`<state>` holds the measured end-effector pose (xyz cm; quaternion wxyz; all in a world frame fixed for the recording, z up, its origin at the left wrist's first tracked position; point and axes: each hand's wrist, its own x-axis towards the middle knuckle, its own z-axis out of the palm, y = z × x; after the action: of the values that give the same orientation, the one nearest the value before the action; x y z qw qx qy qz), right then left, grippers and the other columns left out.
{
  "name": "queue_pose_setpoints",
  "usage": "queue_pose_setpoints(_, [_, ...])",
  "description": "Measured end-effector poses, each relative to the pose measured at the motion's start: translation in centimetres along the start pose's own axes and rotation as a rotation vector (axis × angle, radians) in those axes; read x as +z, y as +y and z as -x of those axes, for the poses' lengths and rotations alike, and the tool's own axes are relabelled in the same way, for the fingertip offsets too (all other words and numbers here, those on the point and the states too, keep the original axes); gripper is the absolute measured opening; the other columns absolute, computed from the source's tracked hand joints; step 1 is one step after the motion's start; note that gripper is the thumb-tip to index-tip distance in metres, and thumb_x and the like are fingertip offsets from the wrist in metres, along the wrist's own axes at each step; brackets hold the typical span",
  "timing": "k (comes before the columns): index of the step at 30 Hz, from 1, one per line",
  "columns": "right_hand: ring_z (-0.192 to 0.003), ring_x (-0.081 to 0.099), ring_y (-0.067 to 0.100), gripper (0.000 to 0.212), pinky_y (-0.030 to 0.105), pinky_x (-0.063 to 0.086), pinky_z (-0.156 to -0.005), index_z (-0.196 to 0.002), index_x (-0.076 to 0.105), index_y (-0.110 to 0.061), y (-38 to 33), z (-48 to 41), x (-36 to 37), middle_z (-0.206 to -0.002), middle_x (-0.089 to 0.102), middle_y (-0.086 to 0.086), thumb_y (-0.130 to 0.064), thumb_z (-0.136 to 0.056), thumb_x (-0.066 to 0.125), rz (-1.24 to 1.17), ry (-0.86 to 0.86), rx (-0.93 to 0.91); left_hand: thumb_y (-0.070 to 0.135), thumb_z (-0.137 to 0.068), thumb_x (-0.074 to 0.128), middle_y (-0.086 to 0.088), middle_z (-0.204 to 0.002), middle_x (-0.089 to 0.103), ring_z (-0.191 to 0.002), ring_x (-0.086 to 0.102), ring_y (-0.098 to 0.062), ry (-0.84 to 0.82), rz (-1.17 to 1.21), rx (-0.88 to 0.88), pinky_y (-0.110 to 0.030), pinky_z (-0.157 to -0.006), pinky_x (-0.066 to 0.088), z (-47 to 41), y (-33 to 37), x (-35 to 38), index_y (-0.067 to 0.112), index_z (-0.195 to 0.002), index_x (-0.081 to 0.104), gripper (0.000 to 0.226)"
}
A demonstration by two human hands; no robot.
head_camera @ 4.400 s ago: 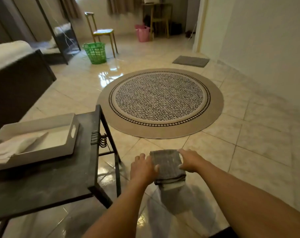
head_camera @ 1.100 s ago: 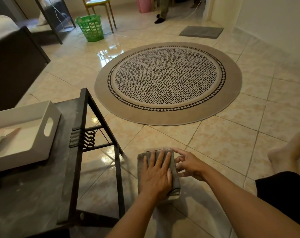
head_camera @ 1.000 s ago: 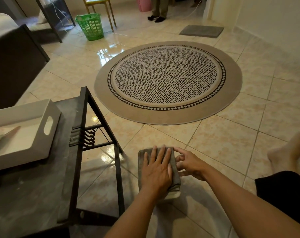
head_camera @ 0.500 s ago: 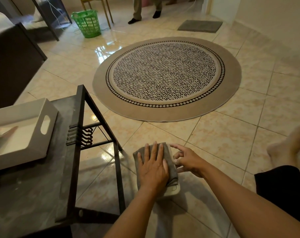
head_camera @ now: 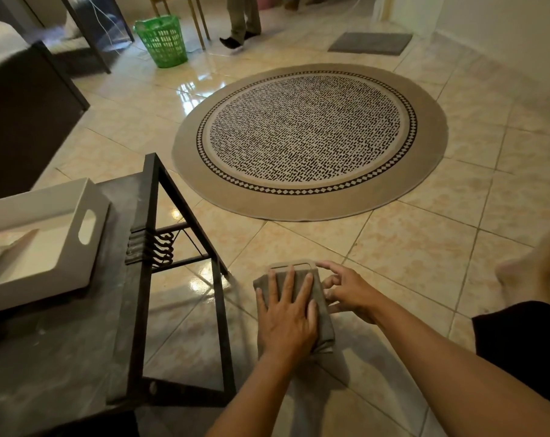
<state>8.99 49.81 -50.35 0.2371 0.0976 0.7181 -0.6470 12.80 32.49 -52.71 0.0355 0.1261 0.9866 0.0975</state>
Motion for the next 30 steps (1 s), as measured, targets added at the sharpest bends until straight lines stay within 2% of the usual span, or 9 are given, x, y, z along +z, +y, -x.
queue_pose_setpoints(5, [-0.08,0.07,0.026,0.07,0.037,0.061,-0.065,-0.144,0.043,-0.024,-0.3,0.2,0.1,-0.101,0.064,0.03,0.015,-0.086,0.053,0.017,-0.006,0.01,0.052,-0.1,0.01,0.007,-0.16,-0.026,-0.146,-0.029,-0.027,-0.025,-0.021,0.054,-0.052,-0.116,-0.021,-1.2,1.4,-0.1,0.042,-0.151,-0.018,0.059])
queue_pose_setpoints(8, [-0.077,0.067,0.023,0.071,0.038,0.062,-0.066,-0.144,0.043,-0.026,-0.3,0.1,0.3,-0.085,0.061,0.019,0.015,-0.087,0.053,0.026,0.01,0.012,0.05,-0.102,0.015,0.005,-0.161,-0.024,-0.146,-0.029,-0.026,-0.039,-0.003,0.007,-0.055,-0.118,-0.014,-2.5,0.3,-1.1,0.041,-0.152,-0.016,0.06])
queue_pose_setpoints(10, [-0.076,0.064,0.021,0.071,0.039,0.063,-0.067,-0.144,0.043,-0.026,-0.2,0.1,0.3,-0.082,0.058,0.013,0.014,-0.087,0.055,0.044,0.023,0.003,0.051,-0.1,0.014,0.005,-0.16,-0.026,-0.145,-0.032,-0.025,-0.032,0.014,-0.042,-0.056,-0.118,-0.014,-2.0,-0.2,-1.0,0.04,-0.152,-0.017,0.061])
queue_pose_setpoints(14, [-0.079,0.065,0.024,0.07,0.038,0.063,-0.067,-0.145,0.041,-0.024,-0.2,0.0,0.3,-0.087,0.059,0.017,0.014,-0.087,0.054,0.049,0.026,-0.001,0.053,-0.097,0.006,0.007,-0.16,-0.028,-0.143,-0.036,-0.025,-0.04,0.013,-0.029,-0.054,-0.115,-0.02,-0.3,0.7,0.0,0.042,-0.151,-0.02,0.061])
queue_pose_setpoints(17, [-0.078,0.066,0.026,0.069,0.033,0.061,-0.062,-0.144,0.043,-0.025,-0.3,0.2,0.4,-0.092,0.06,0.023,0.012,-0.087,0.055,0.041,0.012,-0.006,0.049,-0.1,0.009,0.006,-0.162,-0.024,-0.143,-0.034,-0.027,-0.053,-0.008,0.033,-0.053,-0.115,-0.023,-1.3,1.5,-0.1,0.039,-0.151,-0.019,0.059])
queue_pose_setpoints(22, [-0.077,0.062,0.023,0.069,0.041,0.062,-0.07,-0.143,0.045,-0.025,-0.2,0.3,0.4,-0.082,0.057,0.014,0.014,-0.087,0.055,0.036,0.035,-0.009,0.047,-0.102,0.016,0.006,-0.162,-0.023,-0.145,-0.03,-0.024,-0.043,0.018,-0.029,-0.055,-0.118,-0.016,-2.8,-0.2,-1.4,0.039,-0.153,-0.013,0.059])
queue_pose_setpoints(25, [-0.075,0.062,0.021,0.069,0.039,0.062,-0.068,-0.144,0.044,-0.023,0.0,0.1,0.4,-0.081,0.056,0.012,0.014,-0.087,0.056,0.029,0.039,-0.016,0.05,-0.1,0.013,0.007,-0.161,-0.025,-0.145,-0.032,-0.024,-0.042,0.039,-0.066,-0.057,-0.117,-0.015,-1.2,-0.2,-1.1,0.04,-0.153,-0.015,0.061])
queue_pose_setpoints(28, [-0.074,0.063,0.021,0.07,0.036,0.062,-0.066,-0.144,0.044,-0.023,0.0,-0.1,0.4,-0.081,0.058,0.013,0.016,-0.087,0.051,0.041,0.034,-0.015,0.052,-0.097,0.006,0.009,-0.161,-0.025,-0.143,-0.034,-0.026,-0.074,0.026,-0.024,-0.056,-0.115,-0.02,-0.1,1.4,-0.4,0.04,-0.151,-0.018,0.06])
queue_pose_setpoints(30, [-0.074,0.065,0.022,0.07,0.033,0.061,-0.063,-0.145,0.043,-0.023,0.0,0.0,0.4,-0.082,0.061,0.015,0.016,-0.087,0.051,0.05,0.027,-0.019,0.049,-0.1,0.008,0.007,-0.161,-0.025,-0.144,-0.032,-0.028,-0.08,0.004,-0.004,-0.056,-0.117,-0.017,-1.0,1.9,-0.6,0.038,-0.152,-0.018,0.06])
